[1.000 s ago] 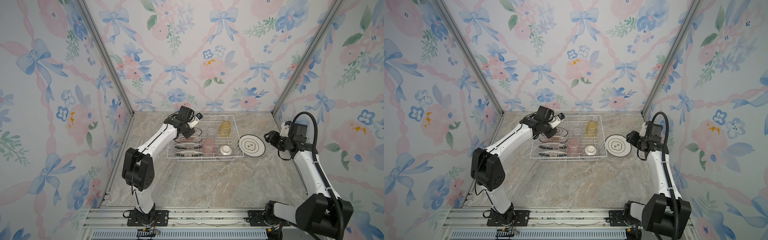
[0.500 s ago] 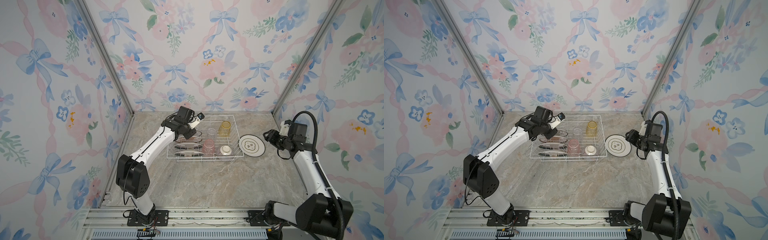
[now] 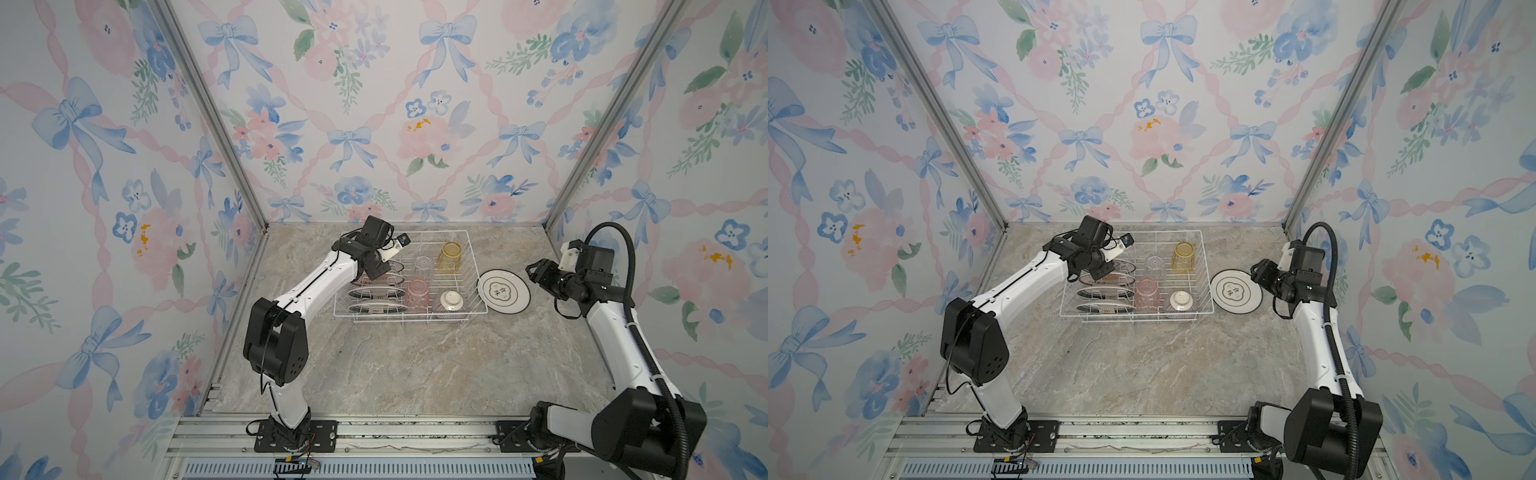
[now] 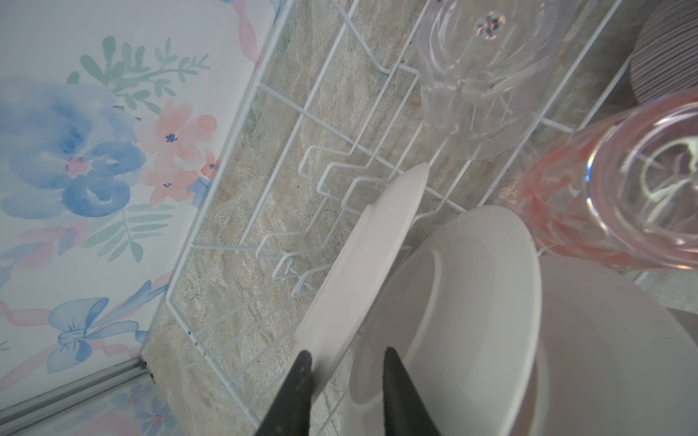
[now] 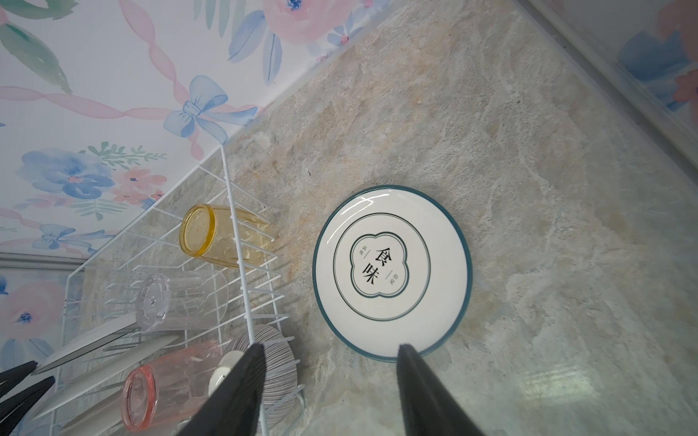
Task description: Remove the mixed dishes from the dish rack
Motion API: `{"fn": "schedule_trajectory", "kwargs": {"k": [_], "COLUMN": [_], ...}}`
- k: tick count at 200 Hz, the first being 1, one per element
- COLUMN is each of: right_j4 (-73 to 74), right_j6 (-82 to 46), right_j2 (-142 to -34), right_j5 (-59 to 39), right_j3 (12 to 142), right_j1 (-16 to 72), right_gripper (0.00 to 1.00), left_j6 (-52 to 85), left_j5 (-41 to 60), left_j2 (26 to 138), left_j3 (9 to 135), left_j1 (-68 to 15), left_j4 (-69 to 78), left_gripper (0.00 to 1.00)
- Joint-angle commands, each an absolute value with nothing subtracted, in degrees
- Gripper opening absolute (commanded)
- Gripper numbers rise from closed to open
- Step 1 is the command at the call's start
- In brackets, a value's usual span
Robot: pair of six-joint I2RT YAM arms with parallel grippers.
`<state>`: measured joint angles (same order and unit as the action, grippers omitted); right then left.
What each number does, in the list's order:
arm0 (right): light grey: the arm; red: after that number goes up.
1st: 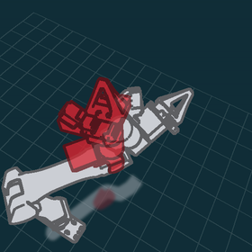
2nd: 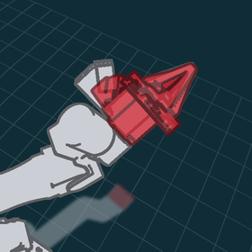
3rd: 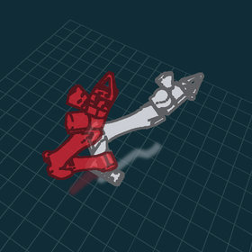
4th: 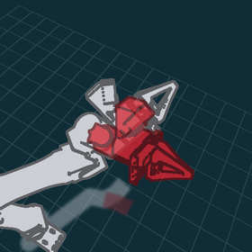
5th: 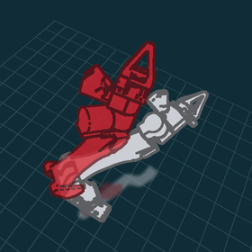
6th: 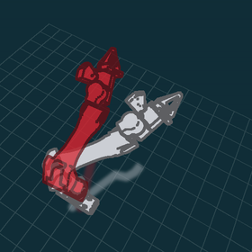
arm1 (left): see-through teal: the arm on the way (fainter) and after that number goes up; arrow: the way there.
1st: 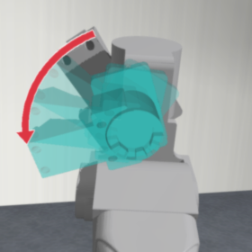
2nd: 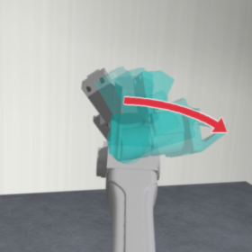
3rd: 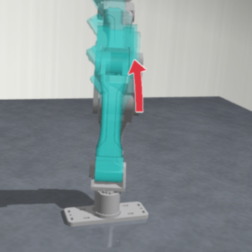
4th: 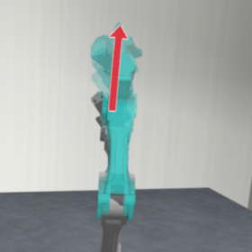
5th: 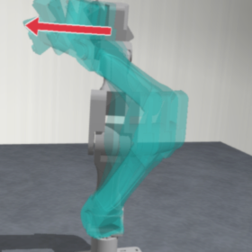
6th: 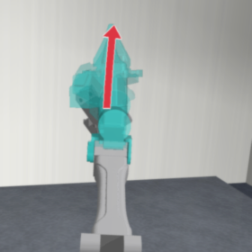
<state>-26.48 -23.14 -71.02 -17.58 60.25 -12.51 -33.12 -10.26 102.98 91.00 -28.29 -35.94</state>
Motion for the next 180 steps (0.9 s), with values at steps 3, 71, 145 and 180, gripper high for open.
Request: {"fn": "schedule_trajectory", "kwargs": {"k": [3,71,145,180], "right_j4": [-25.36,-24.59,-24.14,-24.09], "right_j6": [-23.49,-23.89,-24.10,-24.23], "right_j2": [-69.95,-70.22,-70.34,-69.94], "right_j5": [-18.41,-19.18,-19.51,-19.61], "right_j3": [59.34,58.96,58.55,58.40], "right_j1": [-12.13,-12.17,-12.25,-12.18], "right_gripper": [0.58,0.59,0.59,0.59], "left_j6": [-35.90,-38.18,-39.96,-40.70], "left_j5": [-12.68,-16.35,-19.19,-23.29], "left_j2": [105.28,109.86,109.94,105.62], "left_j3": [93.34,96.80,96.00,90.94], "left_j1": [-28.33,-28.07,-27.60,-28.00], "left_j4": [-36.71,-36.41,-32.70,-24.03], "left_gripper": [0.27,0.10,0.00,0.00]}}
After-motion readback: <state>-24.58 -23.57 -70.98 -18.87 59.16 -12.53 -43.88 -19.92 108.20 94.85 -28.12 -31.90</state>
